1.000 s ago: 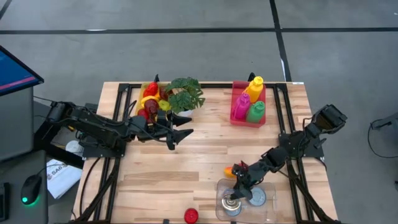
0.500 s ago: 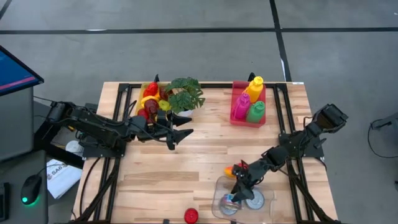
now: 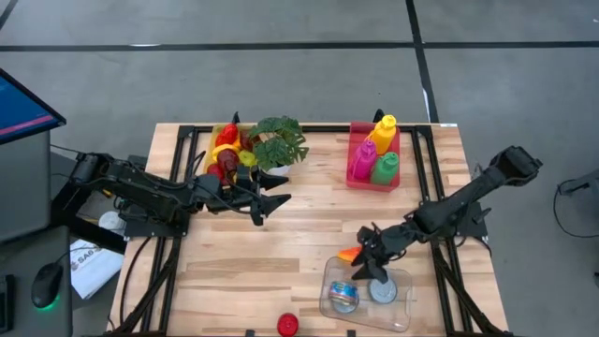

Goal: Pick & Place Food Item
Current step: Put the blue pink tuna can into the transparent bin

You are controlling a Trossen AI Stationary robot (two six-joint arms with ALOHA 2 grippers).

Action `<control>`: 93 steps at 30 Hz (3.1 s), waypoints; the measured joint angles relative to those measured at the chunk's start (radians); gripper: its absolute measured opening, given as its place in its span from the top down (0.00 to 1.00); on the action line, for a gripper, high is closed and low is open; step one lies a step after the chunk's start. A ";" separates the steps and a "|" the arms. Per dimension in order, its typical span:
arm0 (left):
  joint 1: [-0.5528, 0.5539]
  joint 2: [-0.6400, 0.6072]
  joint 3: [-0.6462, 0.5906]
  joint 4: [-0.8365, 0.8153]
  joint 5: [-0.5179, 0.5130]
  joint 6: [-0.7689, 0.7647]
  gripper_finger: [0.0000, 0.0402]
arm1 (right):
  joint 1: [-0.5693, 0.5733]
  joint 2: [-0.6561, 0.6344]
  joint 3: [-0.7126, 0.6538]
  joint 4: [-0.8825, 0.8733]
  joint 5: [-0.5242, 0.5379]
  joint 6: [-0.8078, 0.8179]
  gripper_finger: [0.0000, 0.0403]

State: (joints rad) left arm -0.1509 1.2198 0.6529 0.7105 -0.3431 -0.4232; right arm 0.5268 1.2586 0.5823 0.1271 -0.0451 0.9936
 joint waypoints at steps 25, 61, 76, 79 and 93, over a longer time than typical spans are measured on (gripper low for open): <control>0.000 0.000 0.000 -0.019 0.000 0.000 0.24 | 0.260 -0.101 0.002 -0.178 0.801 -0.319 0.29; 0.000 0.000 0.000 -0.019 0.000 0.000 0.24 | 0.343 -0.092 0.003 -0.059 1.016 -0.340 0.29; 0.000 0.000 0.000 -0.013 0.000 0.000 0.24 | 0.351 0.093 0.224 -0.179 1.016 -0.415 0.29; 0.000 0.000 0.000 -0.013 0.000 0.000 0.24 | 0.350 0.163 0.337 -0.340 1.014 -0.336 0.29; 0.003 0.000 0.000 -0.013 0.000 0.000 0.24 | 0.399 0.477 0.753 -1.033 0.677 0.182 0.29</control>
State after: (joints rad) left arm -0.1482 1.2198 0.6533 0.6971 -0.3435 -0.4232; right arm 0.9254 1.7358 1.3354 -0.9057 0.6320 1.1753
